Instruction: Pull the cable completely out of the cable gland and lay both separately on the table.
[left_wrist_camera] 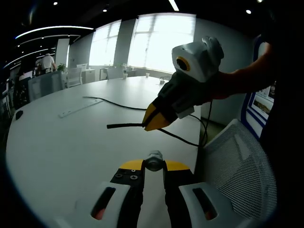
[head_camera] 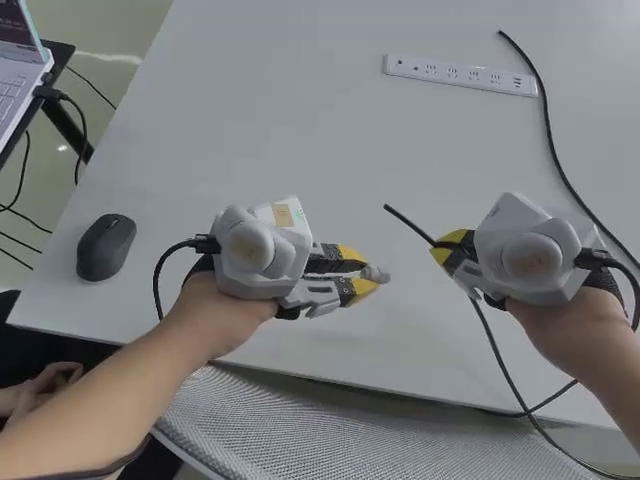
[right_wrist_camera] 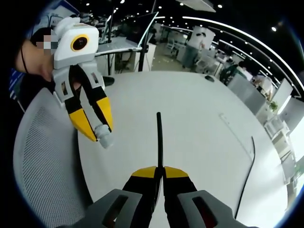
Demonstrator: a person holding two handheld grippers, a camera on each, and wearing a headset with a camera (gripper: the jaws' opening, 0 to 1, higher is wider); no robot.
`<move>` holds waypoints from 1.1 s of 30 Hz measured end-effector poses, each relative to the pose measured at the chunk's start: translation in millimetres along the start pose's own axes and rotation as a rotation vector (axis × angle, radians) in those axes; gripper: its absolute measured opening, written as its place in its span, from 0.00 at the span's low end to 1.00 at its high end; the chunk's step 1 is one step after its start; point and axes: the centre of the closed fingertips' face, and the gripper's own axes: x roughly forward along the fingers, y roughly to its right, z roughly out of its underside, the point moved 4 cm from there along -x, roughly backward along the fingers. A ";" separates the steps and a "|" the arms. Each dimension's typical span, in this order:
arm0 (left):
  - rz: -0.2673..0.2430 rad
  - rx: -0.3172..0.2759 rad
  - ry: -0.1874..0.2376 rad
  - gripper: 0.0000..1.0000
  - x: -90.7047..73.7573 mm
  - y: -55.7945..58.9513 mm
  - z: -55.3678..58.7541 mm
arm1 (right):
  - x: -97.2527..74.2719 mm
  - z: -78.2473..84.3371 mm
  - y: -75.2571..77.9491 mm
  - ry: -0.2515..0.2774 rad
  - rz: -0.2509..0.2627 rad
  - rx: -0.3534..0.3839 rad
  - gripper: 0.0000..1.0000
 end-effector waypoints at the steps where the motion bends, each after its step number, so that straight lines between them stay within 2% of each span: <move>1: 0.003 -0.001 0.003 0.15 -1.2 -0.7 1.7 | 0.9 -0.9 -0.3 -0.001 -0.002 -0.004 0.00; 4: 0.006 -0.001 0.007 0.15 -3.8 -1.4 5.4 | 7.8 -7.8 -1.7 -0.004 -0.013 -0.027 0.00; 17: 0.016 -0.051 -0.029 0.15 -17.5 -12.9 44.5 | 51.0 -42.9 -8.6 -0.013 -0.055 -0.087 0.00; 28: 0.004 -0.093 -0.031 0.16 -27.0 -28.2 65.3 | 88.6 -62.5 -28.1 -0.029 -0.121 -0.146 0.00; 33: 0.000 -0.113 -0.041 0.16 -28.9 -31.2 76.2 | 110.9 -71.9 -39.4 -0.038 -0.167 -0.218 0.00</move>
